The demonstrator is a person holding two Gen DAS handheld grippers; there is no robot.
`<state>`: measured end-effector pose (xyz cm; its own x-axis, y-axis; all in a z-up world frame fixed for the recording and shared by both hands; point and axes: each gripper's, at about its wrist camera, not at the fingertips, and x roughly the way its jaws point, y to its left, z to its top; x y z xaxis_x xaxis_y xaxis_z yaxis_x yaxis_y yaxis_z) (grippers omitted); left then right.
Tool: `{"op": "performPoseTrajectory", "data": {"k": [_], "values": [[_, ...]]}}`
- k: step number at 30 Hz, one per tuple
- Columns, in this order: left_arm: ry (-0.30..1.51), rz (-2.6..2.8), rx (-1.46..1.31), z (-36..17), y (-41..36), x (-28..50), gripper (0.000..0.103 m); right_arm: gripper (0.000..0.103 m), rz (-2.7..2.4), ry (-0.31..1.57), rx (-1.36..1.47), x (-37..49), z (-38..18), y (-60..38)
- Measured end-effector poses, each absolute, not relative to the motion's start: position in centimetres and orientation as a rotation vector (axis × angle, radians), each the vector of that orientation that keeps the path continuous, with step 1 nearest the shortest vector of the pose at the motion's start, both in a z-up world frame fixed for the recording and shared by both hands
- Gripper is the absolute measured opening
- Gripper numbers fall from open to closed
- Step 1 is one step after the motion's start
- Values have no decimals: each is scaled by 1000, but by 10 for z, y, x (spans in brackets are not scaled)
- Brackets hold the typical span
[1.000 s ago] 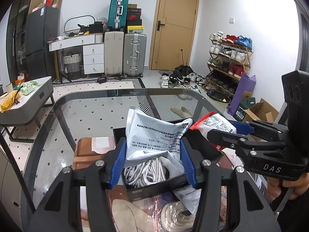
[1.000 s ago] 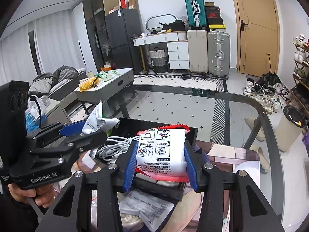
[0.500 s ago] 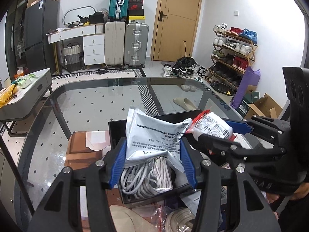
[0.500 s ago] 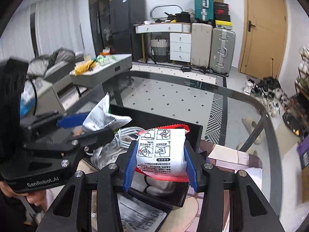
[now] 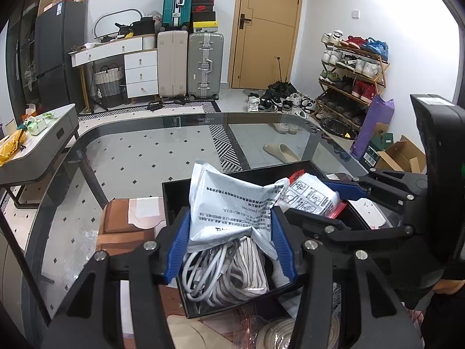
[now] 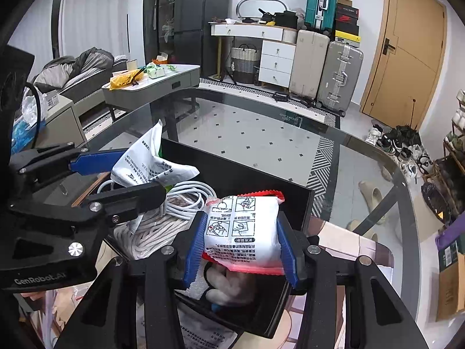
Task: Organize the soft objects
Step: 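Carry both packets over the black box and release them inside, then grasp the bagged white rope coil with the left gripper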
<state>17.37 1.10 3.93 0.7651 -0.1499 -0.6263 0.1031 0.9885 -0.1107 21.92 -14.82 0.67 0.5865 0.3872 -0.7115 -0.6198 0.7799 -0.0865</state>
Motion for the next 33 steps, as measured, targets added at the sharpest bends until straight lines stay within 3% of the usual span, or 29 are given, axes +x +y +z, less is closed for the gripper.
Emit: {"op": "performPoseTrajectory", "data": {"k": [2,3,5,7,9,18,19,33], "values": [[687,-138,-72,39,12,174,53,56,596,710,-358,216,8,-148],[688,-139,-72,40,11,175,53,66,600,688,-372,213,9,-149],[688,-139,-70,39,11,175,53,75,590,656,-398,206,12,-151],[690,-140,-70,39,12,176,55,75,571,650,-416,203,15,-155],[701,-154,-62,37,10,177,59,82,545,648,-430,200,16,-159],[715,-179,-50,41,4,166,98,101,496,647,-337,175,25,-204],[707,-172,-47,43,4,162,103,102,497,656,-304,172,25,-210],[698,-132,-95,47,19,114,103,102,491,741,-143,143,17,-241]]}}
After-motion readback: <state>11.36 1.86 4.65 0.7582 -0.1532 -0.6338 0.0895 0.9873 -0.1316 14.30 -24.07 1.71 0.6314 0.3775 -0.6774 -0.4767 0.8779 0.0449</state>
